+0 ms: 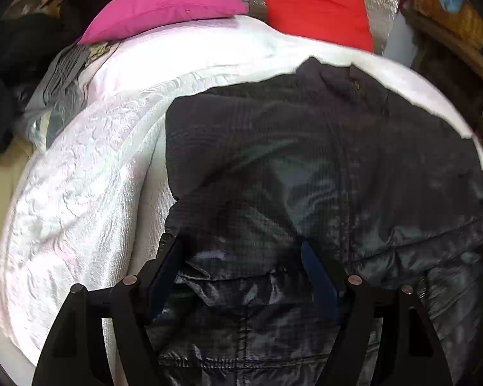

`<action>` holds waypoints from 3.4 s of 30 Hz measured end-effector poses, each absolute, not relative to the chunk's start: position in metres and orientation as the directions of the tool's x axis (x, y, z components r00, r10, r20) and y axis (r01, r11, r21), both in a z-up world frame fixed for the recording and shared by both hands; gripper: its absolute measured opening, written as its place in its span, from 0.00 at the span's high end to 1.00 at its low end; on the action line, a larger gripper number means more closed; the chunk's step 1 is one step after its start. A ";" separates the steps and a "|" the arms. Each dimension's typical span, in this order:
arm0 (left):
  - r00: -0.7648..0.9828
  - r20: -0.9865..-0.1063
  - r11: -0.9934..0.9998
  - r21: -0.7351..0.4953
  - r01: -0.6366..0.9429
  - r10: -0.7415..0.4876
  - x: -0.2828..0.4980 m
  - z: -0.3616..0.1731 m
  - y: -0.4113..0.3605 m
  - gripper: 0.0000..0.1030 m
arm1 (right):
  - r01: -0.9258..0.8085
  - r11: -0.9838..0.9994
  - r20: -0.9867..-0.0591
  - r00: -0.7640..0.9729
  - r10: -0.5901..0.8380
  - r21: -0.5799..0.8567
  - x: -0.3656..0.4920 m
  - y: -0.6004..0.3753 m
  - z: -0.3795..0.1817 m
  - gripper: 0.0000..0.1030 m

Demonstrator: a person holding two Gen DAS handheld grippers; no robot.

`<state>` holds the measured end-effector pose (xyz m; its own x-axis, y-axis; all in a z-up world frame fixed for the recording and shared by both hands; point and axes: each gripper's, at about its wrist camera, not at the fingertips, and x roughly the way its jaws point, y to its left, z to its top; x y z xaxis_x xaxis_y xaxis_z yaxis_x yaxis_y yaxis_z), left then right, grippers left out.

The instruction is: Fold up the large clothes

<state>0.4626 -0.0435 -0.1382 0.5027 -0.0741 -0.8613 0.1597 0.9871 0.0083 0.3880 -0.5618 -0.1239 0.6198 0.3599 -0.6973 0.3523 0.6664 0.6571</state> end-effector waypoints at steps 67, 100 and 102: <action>0.752 -0.655 0.944 0.197 0.264 -0.073 0.395 -0.094 -0.100 0.20 | 0.022 0.936 -0.736 0.625 0.261 0.351 0.392 -0.460 -0.096 0.58; 0.537 -0.837 0.984 -0.006 0.177 -0.102 0.440 -0.134 -0.058 0.19 | 0.136 0.906 -0.765 0.593 0.249 0.401 0.388 -0.509 -0.099 0.47; 0.544 -0.830 0.985 -0.029 0.172 -0.120 0.432 -0.131 -0.052 0.19 | 0.120 0.912 -0.783 0.563 0.264 0.393 0.382 -0.509 -0.105 0.47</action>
<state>0.4321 -0.0519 -0.1314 0.5441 -0.1196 -0.8305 0.1719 0.9847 -0.0292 0.3824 -0.5094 -0.1055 0.5632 0.2638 -0.7831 0.1200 0.9115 0.3934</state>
